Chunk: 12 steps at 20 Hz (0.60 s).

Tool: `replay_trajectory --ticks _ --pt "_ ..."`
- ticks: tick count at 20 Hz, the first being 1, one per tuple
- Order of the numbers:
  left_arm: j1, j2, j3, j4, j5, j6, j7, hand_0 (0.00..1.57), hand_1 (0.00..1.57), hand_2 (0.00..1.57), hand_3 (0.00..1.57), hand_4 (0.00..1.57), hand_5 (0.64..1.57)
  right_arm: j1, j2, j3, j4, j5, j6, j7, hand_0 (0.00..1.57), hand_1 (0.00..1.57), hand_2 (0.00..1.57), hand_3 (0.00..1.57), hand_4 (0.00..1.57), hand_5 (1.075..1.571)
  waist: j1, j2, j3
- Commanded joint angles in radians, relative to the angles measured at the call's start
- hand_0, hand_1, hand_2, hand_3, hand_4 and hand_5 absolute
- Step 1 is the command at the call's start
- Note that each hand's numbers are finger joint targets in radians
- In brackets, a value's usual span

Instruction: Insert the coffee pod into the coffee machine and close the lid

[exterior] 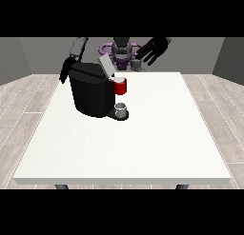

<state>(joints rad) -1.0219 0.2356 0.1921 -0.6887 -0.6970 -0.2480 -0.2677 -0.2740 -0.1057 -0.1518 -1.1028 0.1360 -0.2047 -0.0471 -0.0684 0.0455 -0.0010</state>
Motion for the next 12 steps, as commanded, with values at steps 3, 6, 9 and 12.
replay_trajectory --ticks 3,6,9,12 --pt "0.196 -0.185 0.2 0.013 0.27 -0.008 -0.057 0.0 0.0 0.0 0.0 0.0 1.571 0.111 0.008 -0.023 0.016 0.0 -0.031 -0.023 0.0 0.0 0.0 0.0 0.0 1.571 0.106 -0.15 -0.0016" --pt "0.32 -0.185 0.201 0.016 0.281 -0.024 -0.084 0.0 0.0 0.0 0.0 0.39 1.571 0.151 0.014 -0.019 0.007 -0.014 -0.01 -0.045 0.0 0.0 0.0 0.0 0.0 1.571 0.143 -0.196 0.0006" --pt "0.435 -0.23 0.172 0.01 0.287 -0.071 -0.067 0.0 0.0 0.0 0.0 0.39 1.571 0.193 -0.004 -0.013 -0.01 -0.025 0.031 -0.027 0.0 0.0 0.0 0.0 0.0 1.571 0.185 -0.329 0.0012" --pt "0.471 -0.209 0.189 0.019 0.297 -0.058 -0.041 0.0 0.0 0.0 0.0 0.44 1.571 0.127 0.008 0.024 -0.102 -0.062 0.101 0.011 0.0 0.0 0.0 0.0 0.0 1.571 0.161 -0.346 0.0007"
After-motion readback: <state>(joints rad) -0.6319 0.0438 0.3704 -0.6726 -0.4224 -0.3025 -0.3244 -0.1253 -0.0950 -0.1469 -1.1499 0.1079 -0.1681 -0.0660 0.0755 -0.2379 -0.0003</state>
